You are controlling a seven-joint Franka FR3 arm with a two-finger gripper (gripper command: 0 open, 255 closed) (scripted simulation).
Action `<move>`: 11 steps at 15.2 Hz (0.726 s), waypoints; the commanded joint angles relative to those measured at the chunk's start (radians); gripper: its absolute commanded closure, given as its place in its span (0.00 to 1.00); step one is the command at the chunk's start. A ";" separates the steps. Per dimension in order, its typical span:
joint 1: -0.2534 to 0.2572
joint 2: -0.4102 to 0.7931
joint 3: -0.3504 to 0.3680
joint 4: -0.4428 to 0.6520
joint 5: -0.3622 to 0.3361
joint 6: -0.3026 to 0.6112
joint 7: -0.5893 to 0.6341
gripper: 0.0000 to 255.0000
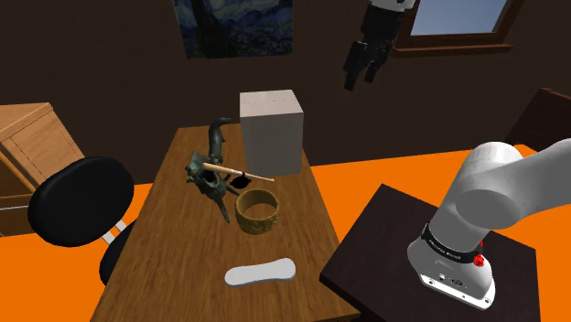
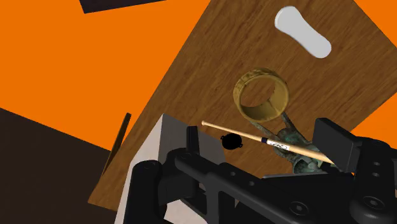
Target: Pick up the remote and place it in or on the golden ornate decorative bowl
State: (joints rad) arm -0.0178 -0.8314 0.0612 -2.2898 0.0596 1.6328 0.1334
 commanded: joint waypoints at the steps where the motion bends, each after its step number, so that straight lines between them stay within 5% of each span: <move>1: 0.000 0.000 0.000 0.000 0.000 0.000 0.000 0.00; 11: 0.087 0.164 0.090 -0.149 0.036 0.279 -0.063 0.00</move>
State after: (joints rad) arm 0.0610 -0.6951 0.1399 -2.4321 0.0925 1.8791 0.0760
